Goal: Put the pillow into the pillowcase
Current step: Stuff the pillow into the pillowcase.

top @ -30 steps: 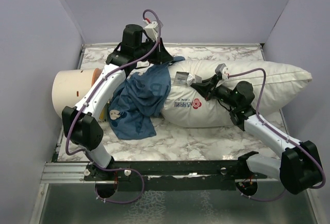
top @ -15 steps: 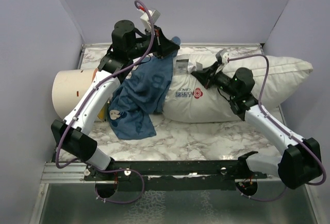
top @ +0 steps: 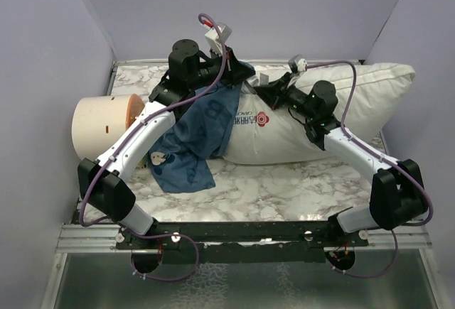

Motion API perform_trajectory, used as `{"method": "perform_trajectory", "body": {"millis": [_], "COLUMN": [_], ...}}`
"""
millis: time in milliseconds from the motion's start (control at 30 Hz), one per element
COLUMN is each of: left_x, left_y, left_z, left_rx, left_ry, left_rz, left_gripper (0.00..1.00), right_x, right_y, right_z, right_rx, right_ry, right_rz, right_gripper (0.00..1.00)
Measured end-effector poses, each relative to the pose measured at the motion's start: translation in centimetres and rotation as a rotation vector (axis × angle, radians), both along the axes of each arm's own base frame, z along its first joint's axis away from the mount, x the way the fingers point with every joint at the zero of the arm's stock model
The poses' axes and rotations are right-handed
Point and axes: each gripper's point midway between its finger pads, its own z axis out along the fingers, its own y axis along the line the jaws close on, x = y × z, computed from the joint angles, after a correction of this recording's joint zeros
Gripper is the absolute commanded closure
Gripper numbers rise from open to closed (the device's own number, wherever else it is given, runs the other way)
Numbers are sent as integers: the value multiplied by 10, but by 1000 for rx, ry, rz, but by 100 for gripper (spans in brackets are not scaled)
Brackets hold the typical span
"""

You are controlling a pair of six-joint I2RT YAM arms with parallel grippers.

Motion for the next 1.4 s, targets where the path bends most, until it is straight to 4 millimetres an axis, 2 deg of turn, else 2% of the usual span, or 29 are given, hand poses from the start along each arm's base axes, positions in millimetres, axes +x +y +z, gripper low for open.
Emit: {"method": "perform_trajectory", "body": {"millis": [100, 233, 400, 567, 667, 767, 800, 900, 1000, 1067, 1133, 1267, 1400], "left_x": [10, 23, 33, 44, 63, 91, 100, 131, 157, 176, 192, 211, 207], "left_y": [-3, -14, -26, -27, -29, -28, -26, -12, 3, 15, 26, 53, 74], "left_z": [0, 3, -2, -24, -38, -62, -67, -72, -58, -42, -26, 1, 9], "left_rx": [-16, -58, -96, -111, -126, -127, -127, -133, -146, -153, -144, -109, -49], "left_ry": [-8, 10, 50, 92, 126, 188, 203, 229, 219, 194, 161, 87, 38], "left_rz": [15, 16, 29, 75, 103, 142, 155, 214, 264, 298, 329, 404, 446], "left_gripper": [100, 100, 100, 100, 100, 96, 91, 69, 46, 34, 27, 25, 27], "right_x": [-11, -13, 4, 29, 47, 65, 72, 80, 89, 90, 87, 73, 50], "right_y": [8, 15, 10, 10, 15, 21, 20, 15, 1, -9, -21, -41, -50], "right_z": [-16, -15, -6, 0, -8, -19, -23, -25, -21, -17, -10, 20, 55], "right_rx": [36, 83, 152, 193, 192, 174, 161, 134, 104, 80, 45, -11, -33], "right_ry": [5, -22, -24, -1, 22, 51, 62, 73, 74, 72, 59, -11, -99], "right_rz": [39, 51, -40, -124, -143, -157, -170, -190, -221, -238, -261, -289, -280], "right_gripper": [99, 99, 99, 97, 87, 68, 62, 41, 24, 18, 15, 12, 12]}}
